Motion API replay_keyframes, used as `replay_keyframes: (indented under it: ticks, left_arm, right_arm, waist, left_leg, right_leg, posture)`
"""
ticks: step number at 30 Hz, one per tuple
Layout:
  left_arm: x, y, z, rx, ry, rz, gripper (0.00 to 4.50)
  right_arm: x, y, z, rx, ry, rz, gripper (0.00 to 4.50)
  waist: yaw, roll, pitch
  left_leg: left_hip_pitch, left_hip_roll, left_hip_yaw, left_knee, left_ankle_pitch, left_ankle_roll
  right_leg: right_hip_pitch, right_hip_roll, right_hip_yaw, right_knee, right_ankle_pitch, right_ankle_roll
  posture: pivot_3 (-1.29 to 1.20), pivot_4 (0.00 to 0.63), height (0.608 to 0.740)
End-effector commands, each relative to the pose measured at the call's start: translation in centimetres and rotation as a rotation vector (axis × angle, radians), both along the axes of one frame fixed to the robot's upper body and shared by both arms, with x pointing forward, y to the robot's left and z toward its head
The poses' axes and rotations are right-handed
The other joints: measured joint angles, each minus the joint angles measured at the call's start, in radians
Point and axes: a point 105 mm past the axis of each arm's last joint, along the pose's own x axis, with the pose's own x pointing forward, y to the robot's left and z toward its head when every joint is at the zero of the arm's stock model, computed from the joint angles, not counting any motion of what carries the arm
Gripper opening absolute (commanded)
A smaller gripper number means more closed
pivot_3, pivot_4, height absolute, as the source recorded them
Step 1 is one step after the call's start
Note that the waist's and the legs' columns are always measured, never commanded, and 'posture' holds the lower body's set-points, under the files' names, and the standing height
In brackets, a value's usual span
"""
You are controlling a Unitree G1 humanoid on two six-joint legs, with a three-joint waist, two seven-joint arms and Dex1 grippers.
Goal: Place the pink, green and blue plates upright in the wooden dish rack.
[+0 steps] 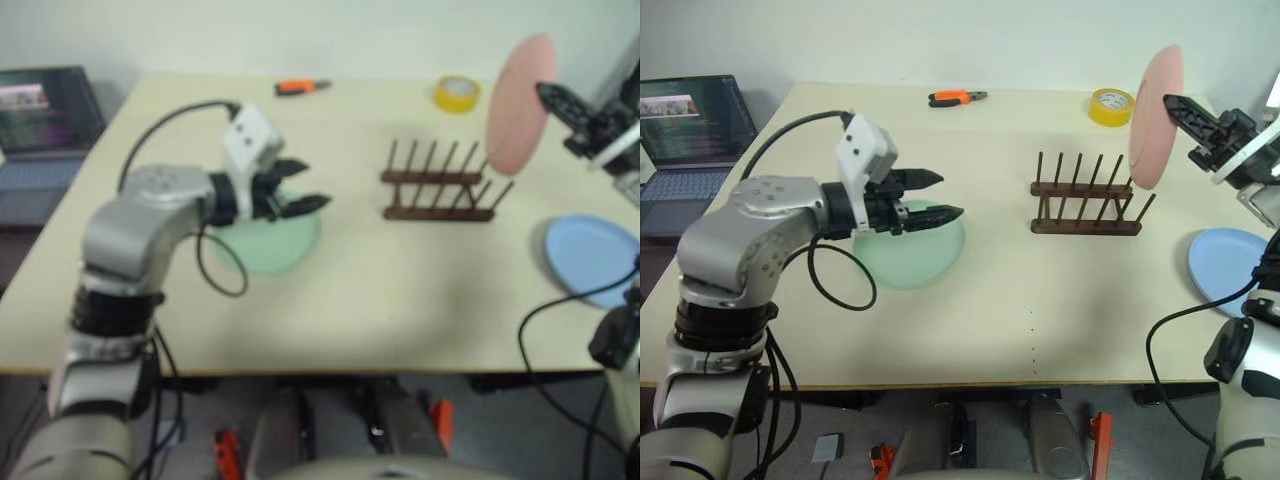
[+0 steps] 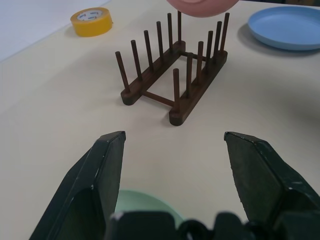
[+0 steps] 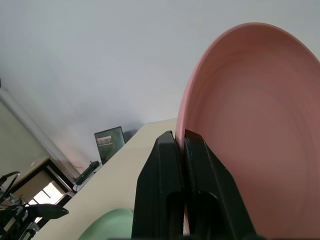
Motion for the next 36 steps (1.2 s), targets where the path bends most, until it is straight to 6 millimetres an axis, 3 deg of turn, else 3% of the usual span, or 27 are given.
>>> replay_keyframes:
  ticks: [1,36]
  left_arm:
    - [-0.2,0.0,0.9,0.004,-0.051,-0.008,3.45]
    - [-0.6,1.2,0.6,0.047,-0.054,0.031,3.45]
  right_arm:
    - [-0.8,0.0,1.6,0.007,-0.066,0.021,0.0]
    - [-0.4,-0.3,-1.4,0.0,-0.001,0.015,0.0]
  waist:
    - [0.0,0.0,0.0]
    - [0.0,0.0,0.0]
  left_leg:
    - [0.0,0.0,0.0,0.0,0.0,0.0]
    - [0.0,0.0,0.0,0.0,0.0,0.0]
  right_leg:
    - [0.0,0.0,0.0,0.0,0.0,0.0]
    - [0.0,0.0,0.0,0.0,0.0,0.0]
  posture:
    - [0.0,0.15,0.74]
    - [0.0,0.15,0.74]
